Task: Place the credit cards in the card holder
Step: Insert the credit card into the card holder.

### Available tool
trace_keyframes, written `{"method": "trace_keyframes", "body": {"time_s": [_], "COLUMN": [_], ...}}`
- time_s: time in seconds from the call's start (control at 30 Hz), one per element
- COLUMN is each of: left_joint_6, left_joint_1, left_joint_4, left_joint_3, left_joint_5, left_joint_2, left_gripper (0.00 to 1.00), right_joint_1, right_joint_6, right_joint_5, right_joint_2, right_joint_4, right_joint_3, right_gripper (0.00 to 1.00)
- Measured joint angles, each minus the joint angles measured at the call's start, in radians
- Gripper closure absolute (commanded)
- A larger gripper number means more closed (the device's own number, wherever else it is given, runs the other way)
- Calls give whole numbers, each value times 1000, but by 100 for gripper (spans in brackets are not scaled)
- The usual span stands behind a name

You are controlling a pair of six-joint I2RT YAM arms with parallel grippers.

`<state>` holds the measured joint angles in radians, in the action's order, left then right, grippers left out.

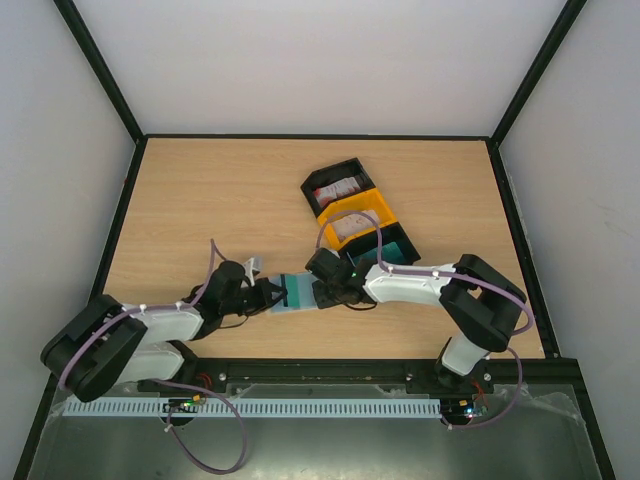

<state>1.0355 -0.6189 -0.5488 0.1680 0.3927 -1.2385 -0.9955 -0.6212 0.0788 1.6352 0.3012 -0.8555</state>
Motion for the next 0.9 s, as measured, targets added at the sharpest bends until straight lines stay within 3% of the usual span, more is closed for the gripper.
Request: {"method": "trace_keyframes", "body": {"time_s": [0.27, 0.9], "left_joint_6": [1, 1], "left_joint_1": [-6, -60], "left_joint_4": [-137, -261], "left_joint_3": [-10, 13], "left_joint_5": [19, 14], "left_joint_2": [-116, -264], "left_gripper": [97, 88], "right_joint_1": [0, 101], "right_joint_6": [-34, -83], "right_joint_5": [9, 219], "right_joint_2": [0, -26], "right_joint_4": [0, -166], "right_joint_3": [-2, 93], "right_gripper": [56, 64]}}
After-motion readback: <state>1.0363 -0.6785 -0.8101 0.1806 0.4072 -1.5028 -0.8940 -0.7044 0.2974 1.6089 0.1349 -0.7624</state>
